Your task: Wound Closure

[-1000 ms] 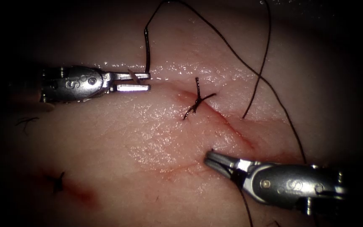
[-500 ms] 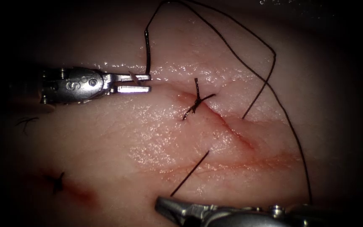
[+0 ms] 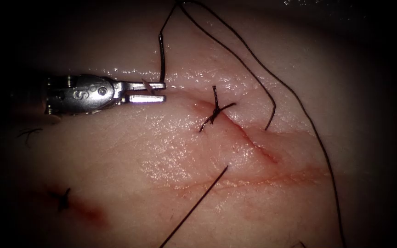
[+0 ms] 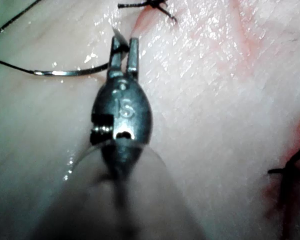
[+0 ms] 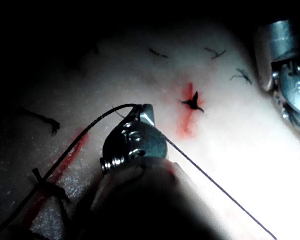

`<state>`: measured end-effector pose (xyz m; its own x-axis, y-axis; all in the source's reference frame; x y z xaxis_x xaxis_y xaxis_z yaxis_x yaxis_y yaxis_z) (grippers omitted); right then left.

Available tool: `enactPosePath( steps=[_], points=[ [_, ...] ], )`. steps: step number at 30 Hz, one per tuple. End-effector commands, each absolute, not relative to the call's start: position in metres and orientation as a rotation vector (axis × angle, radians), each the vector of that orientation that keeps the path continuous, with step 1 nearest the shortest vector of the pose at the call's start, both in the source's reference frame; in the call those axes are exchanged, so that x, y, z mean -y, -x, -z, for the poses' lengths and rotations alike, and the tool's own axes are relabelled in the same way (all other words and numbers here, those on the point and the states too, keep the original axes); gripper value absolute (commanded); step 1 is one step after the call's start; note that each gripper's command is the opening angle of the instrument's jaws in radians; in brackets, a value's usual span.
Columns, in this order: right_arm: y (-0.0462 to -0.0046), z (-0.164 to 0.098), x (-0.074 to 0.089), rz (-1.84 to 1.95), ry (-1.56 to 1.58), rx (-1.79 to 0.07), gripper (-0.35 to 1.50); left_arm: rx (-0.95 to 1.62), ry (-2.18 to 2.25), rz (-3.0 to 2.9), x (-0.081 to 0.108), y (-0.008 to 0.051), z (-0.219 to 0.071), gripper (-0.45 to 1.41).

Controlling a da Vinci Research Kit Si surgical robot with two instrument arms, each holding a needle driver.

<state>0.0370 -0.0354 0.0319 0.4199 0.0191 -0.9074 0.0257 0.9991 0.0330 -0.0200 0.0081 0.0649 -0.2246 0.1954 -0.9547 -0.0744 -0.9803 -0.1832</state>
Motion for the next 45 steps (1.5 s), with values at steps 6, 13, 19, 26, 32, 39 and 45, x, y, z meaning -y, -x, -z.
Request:
enactPosePath(
  steps=[6,13,19,26,32,39,45],
  points=[
    [-0.0388,-0.031,0.036,-0.017,-0.059,-1.168,0.34,0.147,1.837,-2.327,-0.008,0.0205,-0.065,-0.45],
    [-0.0341,-0.032,0.03,-0.166,0.041,-1.18,1.45,0.151,1.839,-2.329,-0.008,0.0205,-0.065,-0.45],
    [-0.03,-0.032,0.027,-0.147,0.144,-1.088,1.46,0.152,1.841,-2.329,-0.008,0.0206,-0.065,-0.45],
    [-0.0285,-0.033,0.027,-0.11,0.174,-1.072,1.48,0.153,1.842,-2.329,-0.008,0.0205,-0.066,-0.45],
    [-0.0277,-0.031,0.027,-0.188,0.119,-1.203,1.48,0.152,1.843,-2.329,-0.008,0.0205,-0.066,-0.45],
    [-0.0248,-0.027,0.026,-0.078,0.333,-1.093,1.48,0.152,1.843,-2.329,-0.008,0.0205,-0.066,-0.45],
    [-0.0228,-0.026,0.026,0.083,0.642,-0.757,1.48,0.124,1.785,-2.332,-0.008,0.0205,-0.065,-0.1]
  ],
)
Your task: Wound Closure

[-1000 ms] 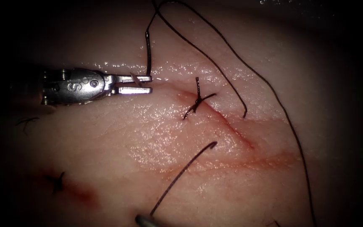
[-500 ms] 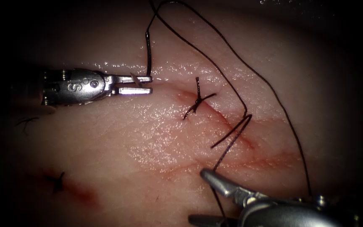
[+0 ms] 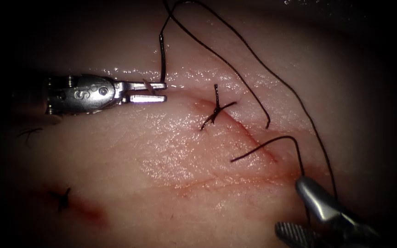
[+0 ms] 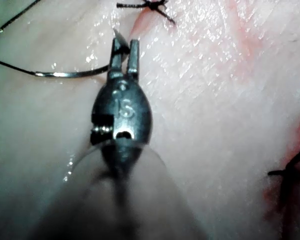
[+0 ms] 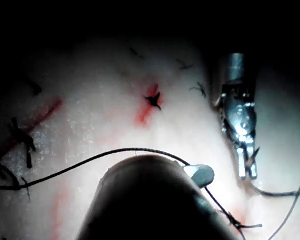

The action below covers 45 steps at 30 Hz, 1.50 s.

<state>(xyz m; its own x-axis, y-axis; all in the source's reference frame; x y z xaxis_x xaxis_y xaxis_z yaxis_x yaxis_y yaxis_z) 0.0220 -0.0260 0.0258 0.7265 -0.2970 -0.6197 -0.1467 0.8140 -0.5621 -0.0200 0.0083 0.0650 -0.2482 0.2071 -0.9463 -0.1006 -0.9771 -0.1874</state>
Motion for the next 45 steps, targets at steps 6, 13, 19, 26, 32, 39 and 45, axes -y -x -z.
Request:
enactPosePath(
  steps=[6,13,19,26,32,39,45],
  points=[
    [-0.0222,-0.026,0.026,0.034,0.708,-0.62,1.48,0.142,1.527,-2.364,-0.008,0.0201,-0.065,0.76],
    [-0.0221,-0.028,0.026,-0.151,0.548,-0.803,1.48,0.163,1.242,-2.502,-0.007,0.0192,-0.063,1.4],
    [-0.021,-0.029,0.026,-0.357,0.364,-0.976,1.48,0.152,1.058,-2.58,-0.006,0.018,-0.059,1.4],
    [-0.02,-0.029,0.025,-0.724,0.094,-1.246,1.48,0.092,1.063,-2.604,-0.006,0.019,-0.057,1.24],
    [-0.0201,-0.03,0.025,-1.022,-0.296,-1.463,1.48,0.099,1.185,-2.624,-0.006,0.0219,-0.057,1.13],
    [-0.0223,-0.03,0.027,-1.004,-0.444,-1.529,1.48,0.13,1.279,-2.626,-0.004,0.0247,-0.056,0.99],
    [-0.0237,-0.029,0.027,-0.931,-0.358,-1.477,1.48,0.164,1.425,-2.61,-0.003,0.0298,-0.056,0.93]
  ],
)
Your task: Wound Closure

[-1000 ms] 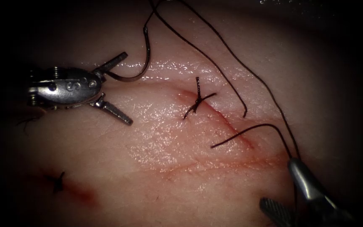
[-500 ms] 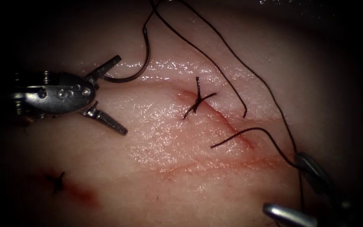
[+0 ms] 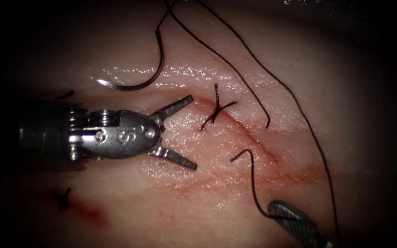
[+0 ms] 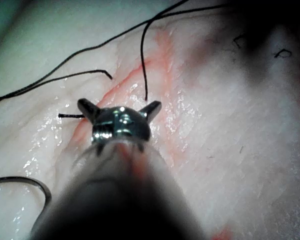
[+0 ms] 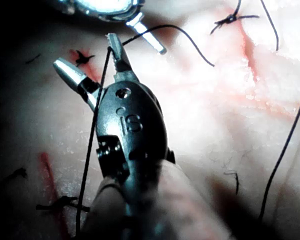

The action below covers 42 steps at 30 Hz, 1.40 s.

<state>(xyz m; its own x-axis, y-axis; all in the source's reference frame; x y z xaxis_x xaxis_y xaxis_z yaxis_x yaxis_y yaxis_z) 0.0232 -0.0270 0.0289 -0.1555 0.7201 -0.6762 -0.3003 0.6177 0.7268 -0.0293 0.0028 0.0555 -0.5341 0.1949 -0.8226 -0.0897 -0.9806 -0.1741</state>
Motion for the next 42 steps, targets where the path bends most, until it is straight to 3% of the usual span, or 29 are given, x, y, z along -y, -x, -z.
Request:
enactPosePath(
  steps=[1,5,9,29,36,38,39,42],
  points=[
    [-0.0237,-0.0294,0.027,-0.931,-0.358,-1.477,1.48,0.164,1.425,-2.61,-0.0027,0.0298,-0.0561,0.93],
    [-0.0232,-0.0301,0.0266,-0.926,-0.317,-1.454,1.48,0.134,1.53,-2.611,-0.002,0.0317,-0.055,0.93],
    [-0.0229,-0.0308,0.0263,-0.925,-0.314,-1.446,1.48,0.062,1.604,-2.643,-0.0016,0.0328,-0.0529,0.78],
    [-0.0226,-0.0312,0.0255,-0.932,-0.294,-1.435,1.48,-0.24,1.682,-2.801,0.0001,0.0351,-0.0466,0.66],
    [-0.0227,-0.0311,0.0255,-0.932,-0.293,-1.435,1.48,-0.245,1.677,-2.804,0.0002,0.0351,-0.0468,0.24],
    [-0.0227,-0.0311,0.0255,-0.932,-0.293,-1.435,1.48,-0.248,1.675,-2.806,0.0004,0.0351,-0.0469,-0.15],
    [-0.0227,-0.0311,0.0255,-0.932,-0.293,-1.435,1.48,-0.255,1.677,-2.811,0.0006,0.0351,-0.0469,-0.45],
    [-0.0226,-0.0311,0.0255,-0.932,-0.294,-1.435,1.48,-0.256,1.677,-2.813,0.0007,0.035,-0.047,-0.45]
  ],
)
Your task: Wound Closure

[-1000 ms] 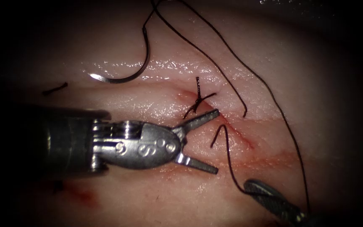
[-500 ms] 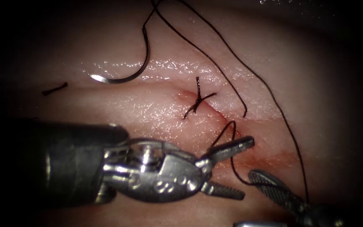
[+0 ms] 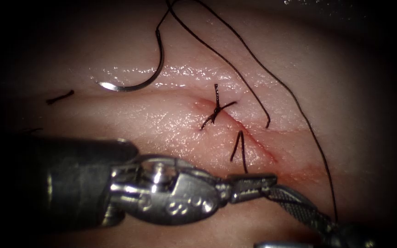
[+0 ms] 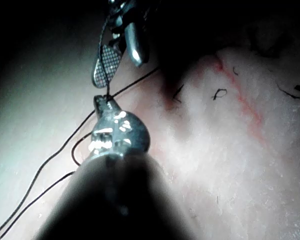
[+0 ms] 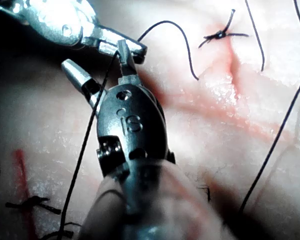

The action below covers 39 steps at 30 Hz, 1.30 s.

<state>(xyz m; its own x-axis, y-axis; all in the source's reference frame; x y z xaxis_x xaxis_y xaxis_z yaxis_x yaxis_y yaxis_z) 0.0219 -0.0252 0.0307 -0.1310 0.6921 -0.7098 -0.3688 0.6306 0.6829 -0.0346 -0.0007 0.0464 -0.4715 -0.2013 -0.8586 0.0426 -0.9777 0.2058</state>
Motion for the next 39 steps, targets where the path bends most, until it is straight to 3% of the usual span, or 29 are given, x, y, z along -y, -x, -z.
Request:
enactPosePath(
  steps=[1,13,28,39],
  points=[
    [-0.0226,-0.031,0.025,-0.932,-0.294,-1.435,1.46,0.233,-1.532,2.566,0.001,0.0348,-0.047,-0.45],
    [-0.0205,-0.033,0.025,-0.732,-0.131,-1.291,1.46,0.192,-1.556,2.528,0.001,0.0303,-0.046,-0.45],
    [-0.0263,-0.042,0.023,-0.494,0.022,-1.021,1.31,-0.049,-1.622,2.424,0.004,0.0258,-0.044,-0.45],
    [-0.0293,-0.046,0.024,-0.409,0.101,-0.915,1.24,-0.096,-1.626,2.414,0.005,0.0268,-0.045,-0.45]
  ],
)
